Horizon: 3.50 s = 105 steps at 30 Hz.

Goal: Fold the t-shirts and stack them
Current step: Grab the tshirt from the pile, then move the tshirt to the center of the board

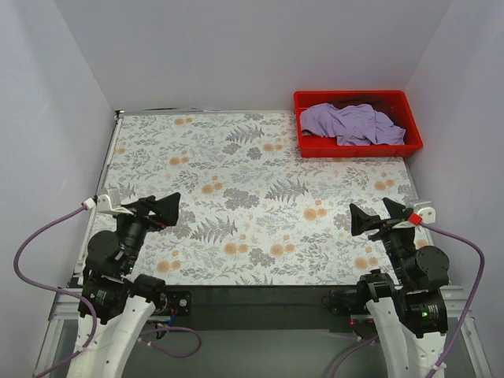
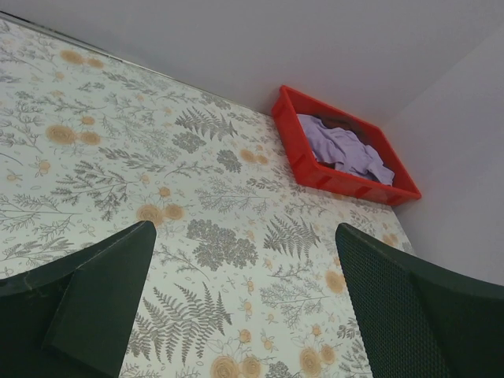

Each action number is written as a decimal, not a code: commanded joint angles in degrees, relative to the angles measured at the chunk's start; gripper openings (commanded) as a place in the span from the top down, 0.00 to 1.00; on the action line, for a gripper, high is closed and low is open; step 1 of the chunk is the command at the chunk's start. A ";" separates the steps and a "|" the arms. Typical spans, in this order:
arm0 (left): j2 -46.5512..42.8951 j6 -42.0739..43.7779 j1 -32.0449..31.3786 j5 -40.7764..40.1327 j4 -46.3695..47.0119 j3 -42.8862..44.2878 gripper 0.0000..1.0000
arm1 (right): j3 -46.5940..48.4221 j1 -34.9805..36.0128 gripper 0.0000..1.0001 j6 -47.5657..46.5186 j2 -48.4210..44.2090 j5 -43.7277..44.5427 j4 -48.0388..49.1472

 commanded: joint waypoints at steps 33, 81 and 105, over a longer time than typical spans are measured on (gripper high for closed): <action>20.92 -1.43 -1.11 2.03 4.62 -5.02 0.02 | 56.25 -6.22 0.11 7.30 105.12 6.67 13.16; 25.76 -1.34 -0.58 2.12 4.10 -4.67 0.02 | 73.32 -10.62 0.99 4.14 111.95 -14.00 19.40; 21.10 -2.22 -0.40 -0.51 3.04 -4.85 0.02 | 48.87 44.12 0.99 8.35 73.94 -8.02 19.14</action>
